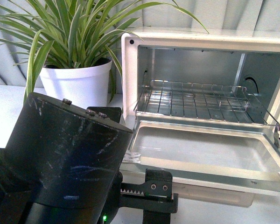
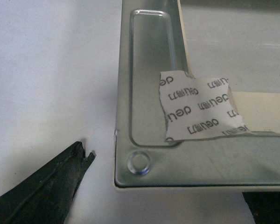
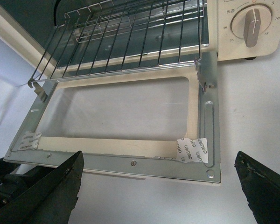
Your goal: Open oven
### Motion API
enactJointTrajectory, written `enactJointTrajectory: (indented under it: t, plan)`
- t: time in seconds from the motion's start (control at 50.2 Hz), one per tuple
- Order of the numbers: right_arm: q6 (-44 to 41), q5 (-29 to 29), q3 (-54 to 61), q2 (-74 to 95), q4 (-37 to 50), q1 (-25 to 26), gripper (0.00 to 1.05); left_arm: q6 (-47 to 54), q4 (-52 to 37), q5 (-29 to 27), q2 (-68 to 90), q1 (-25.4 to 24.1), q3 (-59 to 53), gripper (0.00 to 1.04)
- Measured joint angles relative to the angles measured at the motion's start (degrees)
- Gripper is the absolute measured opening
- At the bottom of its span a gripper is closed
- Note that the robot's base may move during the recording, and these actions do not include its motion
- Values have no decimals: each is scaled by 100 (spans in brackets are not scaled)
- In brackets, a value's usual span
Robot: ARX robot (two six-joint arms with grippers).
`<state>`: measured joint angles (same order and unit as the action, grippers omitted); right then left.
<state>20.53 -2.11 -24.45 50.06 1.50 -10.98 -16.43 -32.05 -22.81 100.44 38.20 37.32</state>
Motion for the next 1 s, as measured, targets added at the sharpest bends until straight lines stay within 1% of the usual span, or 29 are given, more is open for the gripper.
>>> enactJointTrajectory:
  t: [0.12, 0.259, 0.359, 0.418, 0.518, 0.657, 0.757, 0.817, 0.956, 0.996]
  plan:
    - [-2, -24, 57, -37, 4, -4, 95, 337, -68, -35, 22, 7, -9, 98]
    - [-39, -199, 127, -227, -61, 63, 95, 734, -278, -68, -13, 7, -179, 98]
    - [-70, -328, 219, -461, -192, 179, 95, 1235, -518, 46, -184, 33, -446, 98]
    - [-83, -398, 282, -599, -262, 227, 95, 1484, -518, 184, -378, 52, -614, 98]
    - [-131, -422, 442, -927, -328, 319, 95, 1812, -509, 210, -820, 90, -957, 98]
    - [-352, -455, 787, -1545, -339, 636, 95, 2109, -463, 319, -1827, 120, -1478, 98]
    - [-586, -570, 1062, -2192, -409, 914, 95, 2267, -328, 321, -2953, 168, -1897, 98]
    - [-754, -702, 1235, -2736, -605, 1075, 95, 2337, -295, 258, -3611, 153, -2162, 98]
    - [-1121, -599, 1615, -3877, -1054, 1126, 95, 2354, 127, 33, -5034, -79, -2623, 98]
    - [-1174, -568, 1709, -4092, -1047, 1113, 95, 2343, 315, -2, -5425, -140, -2730, 98]
